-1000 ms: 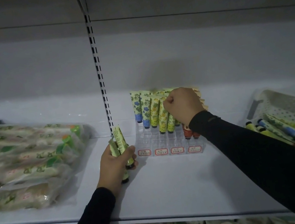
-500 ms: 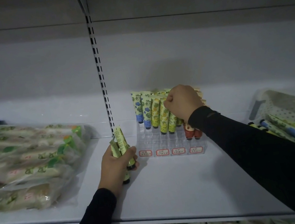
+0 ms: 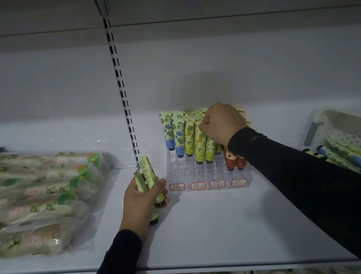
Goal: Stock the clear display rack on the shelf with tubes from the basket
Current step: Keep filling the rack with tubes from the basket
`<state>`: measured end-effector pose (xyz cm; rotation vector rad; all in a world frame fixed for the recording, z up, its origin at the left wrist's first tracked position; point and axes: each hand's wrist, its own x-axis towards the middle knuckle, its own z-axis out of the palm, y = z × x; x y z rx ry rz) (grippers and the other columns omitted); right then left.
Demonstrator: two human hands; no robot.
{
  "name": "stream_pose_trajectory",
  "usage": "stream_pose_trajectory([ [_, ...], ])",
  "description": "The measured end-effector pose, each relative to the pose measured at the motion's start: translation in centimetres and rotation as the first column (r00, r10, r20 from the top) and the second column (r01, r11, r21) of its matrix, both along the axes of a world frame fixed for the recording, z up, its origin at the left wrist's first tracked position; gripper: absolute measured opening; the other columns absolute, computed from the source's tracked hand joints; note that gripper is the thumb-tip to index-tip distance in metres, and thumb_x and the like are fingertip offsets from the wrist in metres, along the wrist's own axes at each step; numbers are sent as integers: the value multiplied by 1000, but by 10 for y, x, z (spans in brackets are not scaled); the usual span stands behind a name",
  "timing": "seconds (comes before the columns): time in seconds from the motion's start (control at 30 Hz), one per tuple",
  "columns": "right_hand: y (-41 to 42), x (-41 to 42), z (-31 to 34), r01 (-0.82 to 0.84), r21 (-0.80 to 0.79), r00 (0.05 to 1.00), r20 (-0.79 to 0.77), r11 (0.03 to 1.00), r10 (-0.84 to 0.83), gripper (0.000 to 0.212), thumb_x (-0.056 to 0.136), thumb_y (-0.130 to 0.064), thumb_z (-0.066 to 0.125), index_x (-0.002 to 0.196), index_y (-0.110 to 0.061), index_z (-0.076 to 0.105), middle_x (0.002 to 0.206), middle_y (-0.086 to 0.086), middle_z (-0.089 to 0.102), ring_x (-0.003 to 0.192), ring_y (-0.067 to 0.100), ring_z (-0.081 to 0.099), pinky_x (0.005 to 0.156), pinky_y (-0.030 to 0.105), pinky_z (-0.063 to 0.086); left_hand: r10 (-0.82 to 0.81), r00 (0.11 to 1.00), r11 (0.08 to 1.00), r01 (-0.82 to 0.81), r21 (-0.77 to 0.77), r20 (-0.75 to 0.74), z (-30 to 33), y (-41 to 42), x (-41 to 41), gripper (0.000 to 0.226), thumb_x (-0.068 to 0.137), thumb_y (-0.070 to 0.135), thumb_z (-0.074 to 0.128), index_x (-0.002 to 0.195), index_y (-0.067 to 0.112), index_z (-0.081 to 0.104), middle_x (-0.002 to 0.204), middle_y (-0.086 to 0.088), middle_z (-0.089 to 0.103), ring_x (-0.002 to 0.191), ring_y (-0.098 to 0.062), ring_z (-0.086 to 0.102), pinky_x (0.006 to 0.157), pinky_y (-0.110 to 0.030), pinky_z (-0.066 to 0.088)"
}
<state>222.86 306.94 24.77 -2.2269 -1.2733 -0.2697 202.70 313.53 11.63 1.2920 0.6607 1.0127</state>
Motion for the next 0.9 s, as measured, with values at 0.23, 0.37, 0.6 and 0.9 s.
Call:
stream_pose_trajectory([
  [0.23,-3,-1,-1,-18,22,998,52,1000,17,33,89,-27,63,66,-4,67,70,9,67,66,24,63,68,32,54,-20,999,1000,20,18,-26,0,0,-2,11,90,7,67,88,5,56,66,-10,65,56,-27,58,51,-32,49],
  [0.37,-12,-2,4,-32,143,999,31,989,28,30,91,-33,62,79,-8,72,79,4,70,75,20,64,73,30,53,-13,999,1000,14,20,-41,1,1,-2,11,89,9,69,90,6,58,69,-9,66,56,-26,60,51,-31,49],
  [0.6,-40,-25,-9,-250,114,959,-109,962,262,32,92,-42,61,79,-15,73,78,-6,70,74,5,62,65,16,43,-132,988,991,132,-4,-78,16,-9,-5,20,83,10,75,100,8,66,74,-7,71,58,-21,62,49,-28,49],
  [0.9,-56,-45,-19,-384,86,778,-506,919,372,34,97,-42,51,120,-19,62,109,-7,65,77,3,69,56,12,50,-335,937,941,339,19,-101,38,-36,-2,9,94,20,63,92,10,64,90,-14,74,66,-22,63,52,-27,45],
])
